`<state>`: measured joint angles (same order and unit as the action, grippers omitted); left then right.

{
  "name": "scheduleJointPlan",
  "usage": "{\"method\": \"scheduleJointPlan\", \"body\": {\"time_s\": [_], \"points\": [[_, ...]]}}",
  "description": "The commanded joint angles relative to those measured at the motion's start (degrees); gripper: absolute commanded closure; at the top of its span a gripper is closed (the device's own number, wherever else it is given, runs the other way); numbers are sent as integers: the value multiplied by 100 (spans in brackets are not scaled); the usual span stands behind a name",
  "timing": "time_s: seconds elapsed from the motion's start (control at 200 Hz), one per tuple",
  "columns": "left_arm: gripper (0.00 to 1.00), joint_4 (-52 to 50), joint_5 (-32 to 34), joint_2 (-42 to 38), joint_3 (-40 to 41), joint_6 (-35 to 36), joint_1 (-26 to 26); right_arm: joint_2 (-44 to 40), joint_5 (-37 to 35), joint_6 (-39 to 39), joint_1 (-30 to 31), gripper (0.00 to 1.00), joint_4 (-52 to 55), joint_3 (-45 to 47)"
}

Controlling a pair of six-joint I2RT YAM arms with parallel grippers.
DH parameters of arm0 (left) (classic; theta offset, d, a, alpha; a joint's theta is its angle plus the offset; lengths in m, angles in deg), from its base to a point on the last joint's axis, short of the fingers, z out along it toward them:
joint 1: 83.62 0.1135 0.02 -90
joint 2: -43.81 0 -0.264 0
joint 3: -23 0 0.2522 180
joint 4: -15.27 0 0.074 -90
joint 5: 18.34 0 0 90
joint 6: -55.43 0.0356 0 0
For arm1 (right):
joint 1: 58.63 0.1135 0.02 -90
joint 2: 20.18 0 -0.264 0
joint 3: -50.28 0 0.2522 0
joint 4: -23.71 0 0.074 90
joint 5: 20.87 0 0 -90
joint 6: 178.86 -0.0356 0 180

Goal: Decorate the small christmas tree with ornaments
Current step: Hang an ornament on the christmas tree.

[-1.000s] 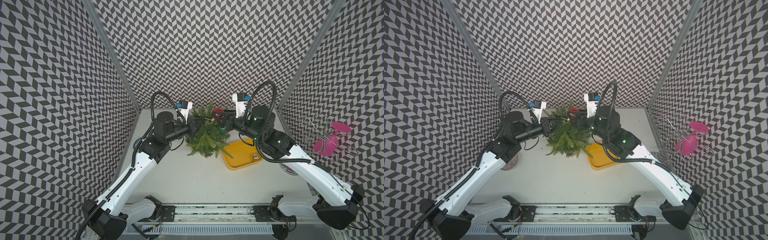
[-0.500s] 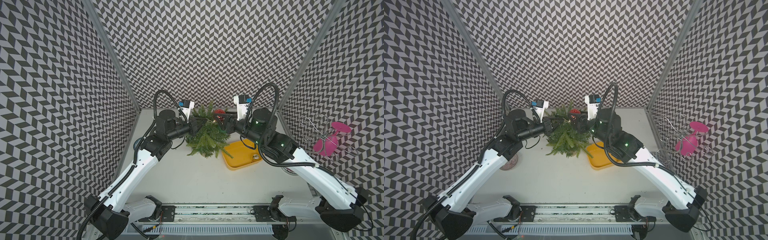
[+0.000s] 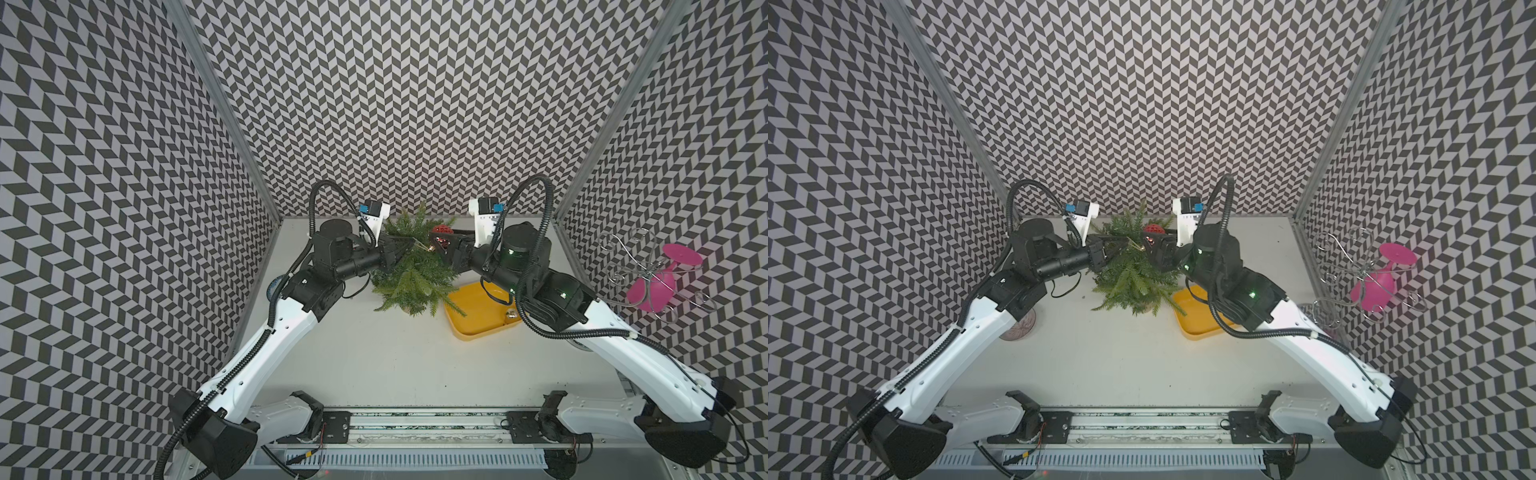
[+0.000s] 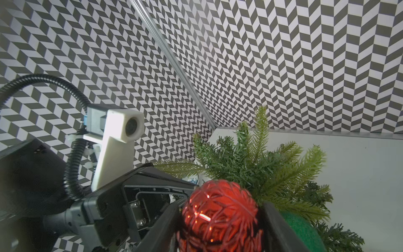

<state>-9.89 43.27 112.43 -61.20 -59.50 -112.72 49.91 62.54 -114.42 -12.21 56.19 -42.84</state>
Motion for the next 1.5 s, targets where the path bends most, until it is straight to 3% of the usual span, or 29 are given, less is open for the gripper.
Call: {"method": "scheduleJointPlan", "body": {"time_s": [0.0,0.441,0.666,0.886,1.492], "points": [[100,-46,-54,-17,-220,80,35,-135,-212,-140,50,44,-422,97],[99,-283,15,-2,-306,183,32,-109,-459,-285,164,44,-134,111],[89,-337,43,-7,-305,183,32,-151,-474,-353,253,44,-53,248],[68,-340,111,-109,-298,133,35,-240,-365,-438,267,44,-109,352],[51,-273,348,-129,-495,89,-210,-320,-170,-565,373,44,-413,588]]}}
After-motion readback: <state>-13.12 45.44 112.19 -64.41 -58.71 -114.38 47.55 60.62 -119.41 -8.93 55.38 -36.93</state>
